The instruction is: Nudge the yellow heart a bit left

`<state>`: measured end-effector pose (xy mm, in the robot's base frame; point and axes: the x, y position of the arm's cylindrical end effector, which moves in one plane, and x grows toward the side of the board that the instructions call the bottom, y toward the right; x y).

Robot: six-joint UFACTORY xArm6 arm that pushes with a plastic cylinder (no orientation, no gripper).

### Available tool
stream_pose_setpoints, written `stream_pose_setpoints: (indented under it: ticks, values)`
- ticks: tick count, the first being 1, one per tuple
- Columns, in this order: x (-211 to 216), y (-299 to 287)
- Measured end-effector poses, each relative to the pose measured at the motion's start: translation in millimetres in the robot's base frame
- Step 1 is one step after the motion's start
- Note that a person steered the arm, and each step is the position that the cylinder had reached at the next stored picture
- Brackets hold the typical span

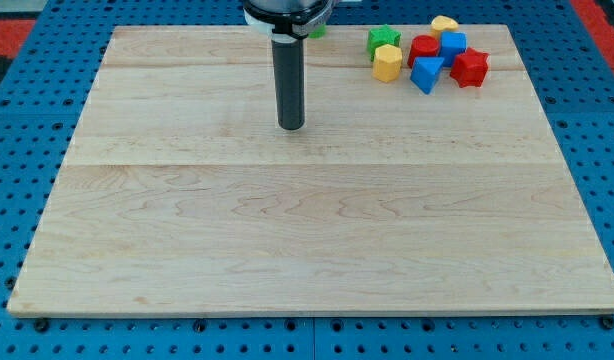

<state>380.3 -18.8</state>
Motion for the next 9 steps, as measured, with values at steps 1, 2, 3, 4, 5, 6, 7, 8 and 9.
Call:
stream_pose_setpoints:
  ticks: [1, 2, 3, 4, 5, 6, 7, 8, 9]
  values:
    - [7, 21]
    - [17, 41]
    - [27, 88]
    - [22, 192]
    - [-8, 276]
    - [-12, 311]
    - [-14, 325]
    - [-41, 333]
    - [-99, 330]
